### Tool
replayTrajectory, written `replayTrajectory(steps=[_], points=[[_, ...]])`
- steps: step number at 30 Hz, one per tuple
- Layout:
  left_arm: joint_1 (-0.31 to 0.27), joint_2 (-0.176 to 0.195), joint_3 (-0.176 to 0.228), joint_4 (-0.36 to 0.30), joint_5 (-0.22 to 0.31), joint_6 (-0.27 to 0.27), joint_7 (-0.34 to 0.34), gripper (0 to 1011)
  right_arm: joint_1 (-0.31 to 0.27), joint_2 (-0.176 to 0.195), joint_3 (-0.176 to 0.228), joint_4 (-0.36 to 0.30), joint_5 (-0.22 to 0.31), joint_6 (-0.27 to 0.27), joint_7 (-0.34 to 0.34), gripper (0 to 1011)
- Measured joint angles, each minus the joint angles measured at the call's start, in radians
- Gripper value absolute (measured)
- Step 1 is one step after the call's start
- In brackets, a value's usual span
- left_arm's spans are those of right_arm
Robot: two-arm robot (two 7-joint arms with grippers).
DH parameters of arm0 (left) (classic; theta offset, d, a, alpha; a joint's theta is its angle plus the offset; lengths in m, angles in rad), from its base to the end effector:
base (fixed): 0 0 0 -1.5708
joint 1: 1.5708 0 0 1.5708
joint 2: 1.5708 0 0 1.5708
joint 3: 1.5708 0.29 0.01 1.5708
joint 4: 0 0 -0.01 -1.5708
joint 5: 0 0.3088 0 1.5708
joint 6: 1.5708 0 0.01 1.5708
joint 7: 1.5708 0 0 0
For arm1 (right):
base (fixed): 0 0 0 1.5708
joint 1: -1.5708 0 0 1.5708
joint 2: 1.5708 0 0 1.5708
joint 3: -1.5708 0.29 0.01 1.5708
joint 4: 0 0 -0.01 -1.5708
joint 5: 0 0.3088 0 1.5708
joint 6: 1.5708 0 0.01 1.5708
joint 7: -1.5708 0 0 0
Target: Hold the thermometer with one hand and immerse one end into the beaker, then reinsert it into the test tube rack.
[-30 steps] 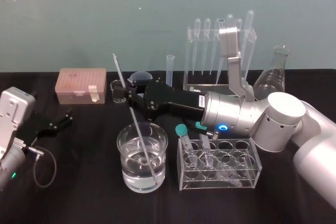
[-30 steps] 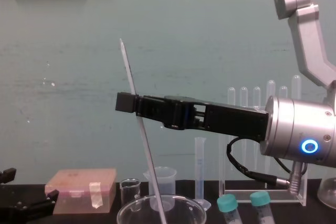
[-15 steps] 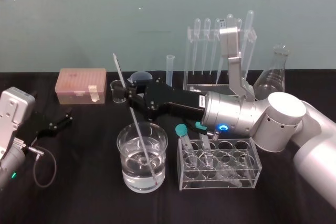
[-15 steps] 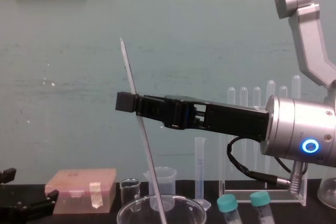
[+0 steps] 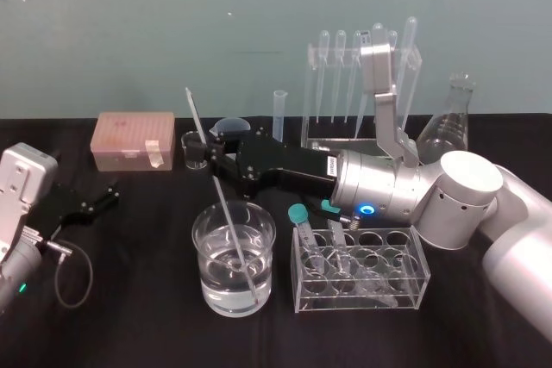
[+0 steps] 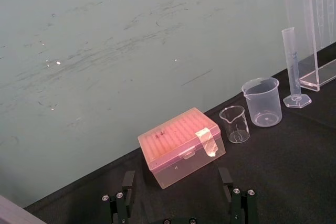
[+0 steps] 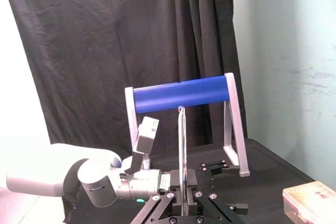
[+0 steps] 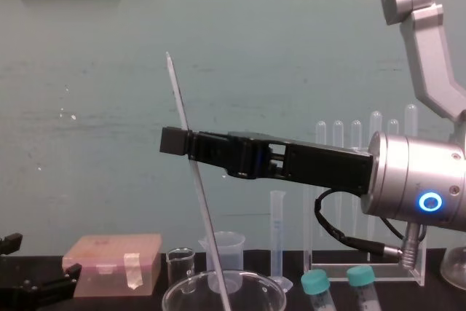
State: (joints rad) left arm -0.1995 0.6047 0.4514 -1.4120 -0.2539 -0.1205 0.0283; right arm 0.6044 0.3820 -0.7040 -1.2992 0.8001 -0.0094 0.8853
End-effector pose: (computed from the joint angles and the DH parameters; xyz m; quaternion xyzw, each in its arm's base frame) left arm 0.3581 0.0827 -0.3023 0.1415 -0.1325 0.5799 0.7913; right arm 0.4434 0.0453 -0.2202 0.0725 0.0304 -0.0923 0.9926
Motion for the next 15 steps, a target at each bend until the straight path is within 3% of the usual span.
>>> replayTrajectory(steps=[15], points=[[0.0, 0.0, 0.0, 0.0, 0.0, 0.0, 0.0, 1008, 0.004, -0.003, -0.001, 0.011, 0.001, 0.001, 0.002, 58]])
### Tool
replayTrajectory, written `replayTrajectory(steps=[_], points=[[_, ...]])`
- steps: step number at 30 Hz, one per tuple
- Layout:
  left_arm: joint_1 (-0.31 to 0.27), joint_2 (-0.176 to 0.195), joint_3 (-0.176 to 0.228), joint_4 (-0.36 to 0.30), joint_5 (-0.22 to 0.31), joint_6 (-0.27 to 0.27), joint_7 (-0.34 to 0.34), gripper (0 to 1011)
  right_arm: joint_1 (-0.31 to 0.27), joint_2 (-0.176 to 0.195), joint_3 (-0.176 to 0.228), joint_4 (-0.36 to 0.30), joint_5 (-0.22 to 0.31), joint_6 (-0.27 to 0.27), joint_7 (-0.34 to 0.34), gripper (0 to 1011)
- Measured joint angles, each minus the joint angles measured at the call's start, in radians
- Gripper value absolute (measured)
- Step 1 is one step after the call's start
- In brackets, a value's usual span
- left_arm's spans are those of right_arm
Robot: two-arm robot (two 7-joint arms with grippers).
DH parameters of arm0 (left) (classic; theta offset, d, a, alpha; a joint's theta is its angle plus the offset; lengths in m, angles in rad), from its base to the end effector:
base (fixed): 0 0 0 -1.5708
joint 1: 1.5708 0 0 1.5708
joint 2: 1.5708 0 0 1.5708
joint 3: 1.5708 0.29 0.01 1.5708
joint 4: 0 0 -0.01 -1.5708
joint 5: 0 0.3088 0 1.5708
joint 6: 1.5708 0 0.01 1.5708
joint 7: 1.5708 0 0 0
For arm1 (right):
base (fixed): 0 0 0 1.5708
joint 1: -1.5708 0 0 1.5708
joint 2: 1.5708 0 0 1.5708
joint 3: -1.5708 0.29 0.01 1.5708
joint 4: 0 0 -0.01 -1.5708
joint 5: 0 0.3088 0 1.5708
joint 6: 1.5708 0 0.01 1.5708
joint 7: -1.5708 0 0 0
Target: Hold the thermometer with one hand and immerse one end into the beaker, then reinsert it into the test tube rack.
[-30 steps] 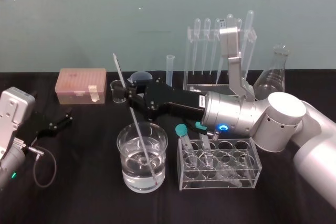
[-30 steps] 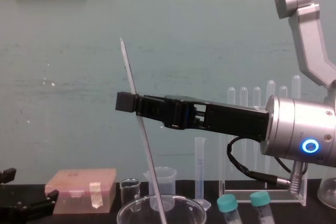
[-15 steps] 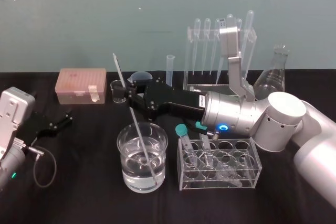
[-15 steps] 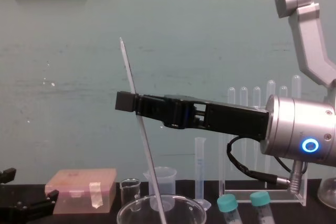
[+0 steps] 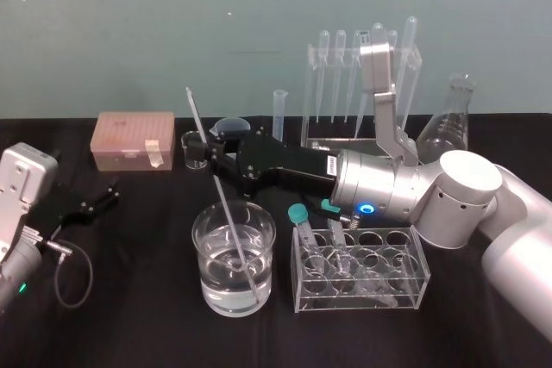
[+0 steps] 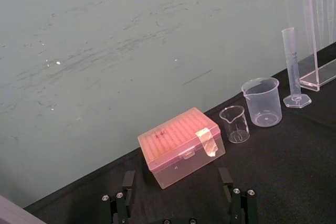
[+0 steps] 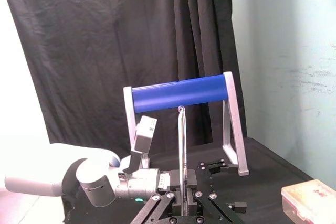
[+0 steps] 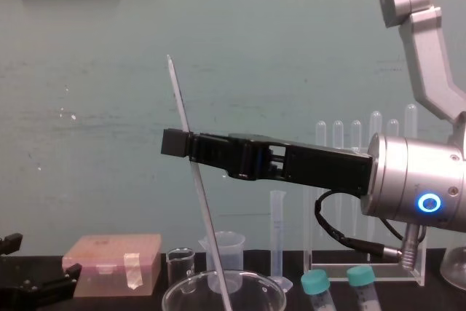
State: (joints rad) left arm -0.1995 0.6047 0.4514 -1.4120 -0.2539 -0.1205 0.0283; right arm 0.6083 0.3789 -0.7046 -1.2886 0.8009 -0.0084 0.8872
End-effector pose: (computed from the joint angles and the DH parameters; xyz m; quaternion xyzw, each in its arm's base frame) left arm 0.3581 0.0827 -0.3023 0.1415 -0.1325 0.5799 0.7913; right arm 0.4451 0.0449 -0.2212 0.0716 0.0326 -0.0935 0.9925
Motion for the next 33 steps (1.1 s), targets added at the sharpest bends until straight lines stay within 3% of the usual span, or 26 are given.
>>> replayTrajectory(steps=[33], points=[[0.0, 0.0, 0.0, 0.0, 0.0, 0.0, 0.0, 1008, 0.01, -0.01, 0.0, 0.023, 0.001, -0.003, 0.01, 58]])
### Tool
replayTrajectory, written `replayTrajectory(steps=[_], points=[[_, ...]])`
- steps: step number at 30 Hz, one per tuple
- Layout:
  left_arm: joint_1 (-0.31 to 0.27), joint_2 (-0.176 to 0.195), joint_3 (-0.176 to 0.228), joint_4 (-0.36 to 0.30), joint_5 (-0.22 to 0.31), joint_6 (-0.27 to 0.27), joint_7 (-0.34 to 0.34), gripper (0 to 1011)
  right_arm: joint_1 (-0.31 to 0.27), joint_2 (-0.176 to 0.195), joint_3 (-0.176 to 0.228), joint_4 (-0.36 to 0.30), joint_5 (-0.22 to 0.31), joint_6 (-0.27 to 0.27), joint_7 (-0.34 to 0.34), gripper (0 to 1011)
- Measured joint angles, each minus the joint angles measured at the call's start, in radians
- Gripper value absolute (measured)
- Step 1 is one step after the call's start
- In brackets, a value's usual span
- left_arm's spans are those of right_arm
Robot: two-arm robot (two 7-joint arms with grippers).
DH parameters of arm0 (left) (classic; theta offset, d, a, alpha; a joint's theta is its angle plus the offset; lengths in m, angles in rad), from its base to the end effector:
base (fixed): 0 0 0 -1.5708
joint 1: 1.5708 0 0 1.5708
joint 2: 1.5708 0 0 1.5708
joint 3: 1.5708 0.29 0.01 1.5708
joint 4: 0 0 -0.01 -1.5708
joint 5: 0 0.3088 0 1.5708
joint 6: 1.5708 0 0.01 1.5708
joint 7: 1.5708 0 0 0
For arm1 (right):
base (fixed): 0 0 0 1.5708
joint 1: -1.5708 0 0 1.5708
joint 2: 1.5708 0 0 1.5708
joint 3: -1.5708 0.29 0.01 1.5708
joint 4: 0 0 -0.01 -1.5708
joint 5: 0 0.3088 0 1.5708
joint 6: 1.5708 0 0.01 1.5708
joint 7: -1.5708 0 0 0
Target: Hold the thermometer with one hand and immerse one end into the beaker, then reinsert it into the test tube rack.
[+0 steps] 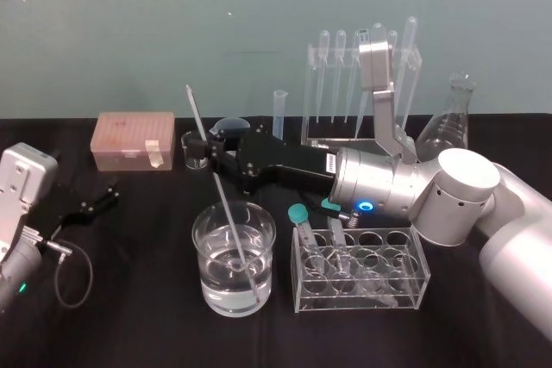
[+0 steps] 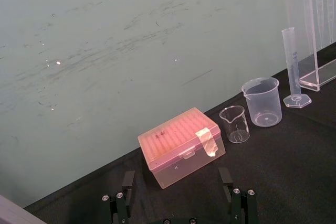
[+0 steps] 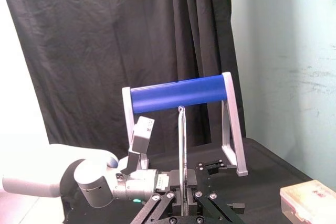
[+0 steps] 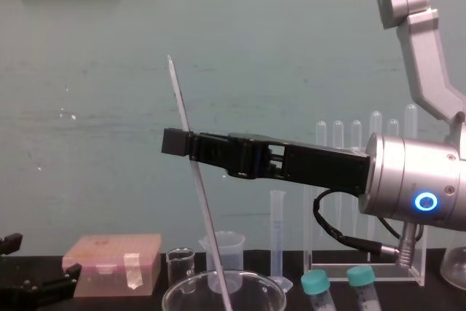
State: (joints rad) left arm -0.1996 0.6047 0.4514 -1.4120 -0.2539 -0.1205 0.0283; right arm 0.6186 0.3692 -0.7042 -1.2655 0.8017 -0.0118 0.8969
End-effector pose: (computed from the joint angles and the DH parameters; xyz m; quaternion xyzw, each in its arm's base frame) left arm 0.3581 0.0827 -0.3022 0.1415 -0.1325 0.5799 0.7913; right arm 0.4491 0.0451 -0.2220 0.0727 0.0337 -0.0933 0.9924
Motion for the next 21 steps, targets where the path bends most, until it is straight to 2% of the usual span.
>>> replayTrajectory(steps=[21], points=[[0.0, 0.0, 0.0, 0.0, 0.0, 0.0, 0.0, 1008, 0.002, -0.002, 0.001, 0.003, 0.0, 0.0, 0.002, 58]])
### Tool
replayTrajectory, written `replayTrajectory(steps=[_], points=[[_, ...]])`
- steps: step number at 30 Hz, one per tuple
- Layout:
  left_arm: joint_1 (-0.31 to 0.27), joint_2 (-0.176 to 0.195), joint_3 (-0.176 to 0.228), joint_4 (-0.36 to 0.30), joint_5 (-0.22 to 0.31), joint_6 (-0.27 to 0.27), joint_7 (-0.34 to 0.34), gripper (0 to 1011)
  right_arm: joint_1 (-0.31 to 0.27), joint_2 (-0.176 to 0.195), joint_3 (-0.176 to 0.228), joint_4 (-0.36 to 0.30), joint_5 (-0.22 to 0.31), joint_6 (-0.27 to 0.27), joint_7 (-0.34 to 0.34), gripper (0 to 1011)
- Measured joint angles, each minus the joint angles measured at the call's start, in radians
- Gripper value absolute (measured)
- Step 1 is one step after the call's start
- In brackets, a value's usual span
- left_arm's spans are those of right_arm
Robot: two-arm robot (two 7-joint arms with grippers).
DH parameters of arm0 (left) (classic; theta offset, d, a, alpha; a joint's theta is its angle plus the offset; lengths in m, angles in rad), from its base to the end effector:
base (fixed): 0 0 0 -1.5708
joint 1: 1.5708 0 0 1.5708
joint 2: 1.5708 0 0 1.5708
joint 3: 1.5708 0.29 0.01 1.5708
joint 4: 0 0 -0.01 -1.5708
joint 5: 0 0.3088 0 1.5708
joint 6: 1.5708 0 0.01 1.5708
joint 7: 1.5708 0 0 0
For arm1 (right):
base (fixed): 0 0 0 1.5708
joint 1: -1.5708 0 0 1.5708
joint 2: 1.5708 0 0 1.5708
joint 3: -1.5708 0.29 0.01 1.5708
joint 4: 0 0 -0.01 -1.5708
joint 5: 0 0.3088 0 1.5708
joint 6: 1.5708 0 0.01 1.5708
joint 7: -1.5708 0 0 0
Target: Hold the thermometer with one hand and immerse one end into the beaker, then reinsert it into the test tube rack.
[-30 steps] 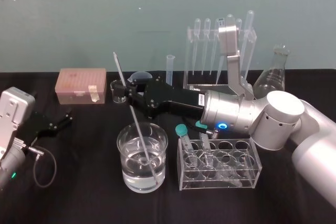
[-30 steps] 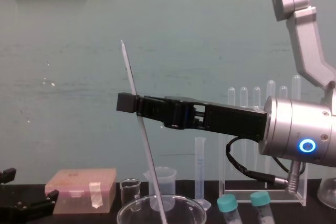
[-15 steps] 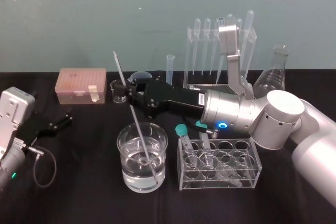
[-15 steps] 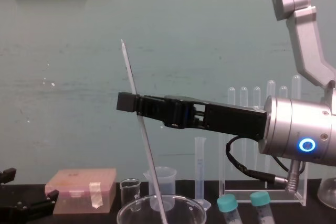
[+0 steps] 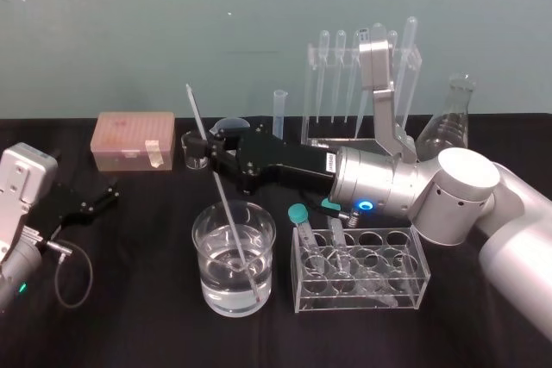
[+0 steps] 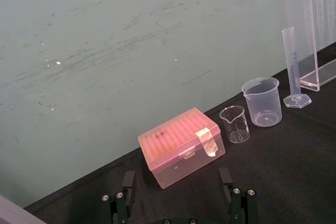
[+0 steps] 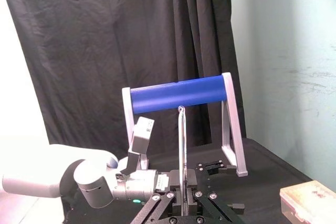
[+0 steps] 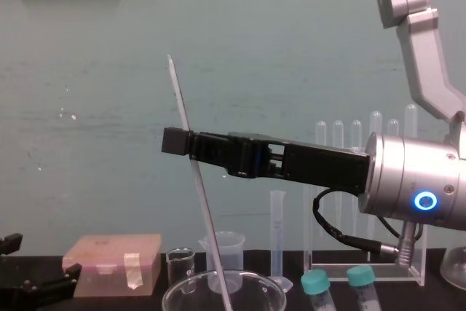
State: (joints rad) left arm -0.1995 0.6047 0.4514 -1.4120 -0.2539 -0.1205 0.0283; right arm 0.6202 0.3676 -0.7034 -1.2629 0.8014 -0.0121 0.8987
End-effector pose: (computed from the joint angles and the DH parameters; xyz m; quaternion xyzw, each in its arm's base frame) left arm 0.3581 0.0827 -0.3023 0.1415 -0.1325 0.5799 0.7913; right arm 0.4497 0.0452 -0.2217 0.0731 0.0334 -0.0930 0.9924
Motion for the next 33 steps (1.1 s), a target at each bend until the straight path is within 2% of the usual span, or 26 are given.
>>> replayTrajectory(steps=[33], points=[[0.0, 0.0, 0.0, 0.0, 0.0, 0.0, 0.0, 1008, 0.003, -0.002, -0.002, 0.009, 0.001, 0.001, 0.006, 58]])
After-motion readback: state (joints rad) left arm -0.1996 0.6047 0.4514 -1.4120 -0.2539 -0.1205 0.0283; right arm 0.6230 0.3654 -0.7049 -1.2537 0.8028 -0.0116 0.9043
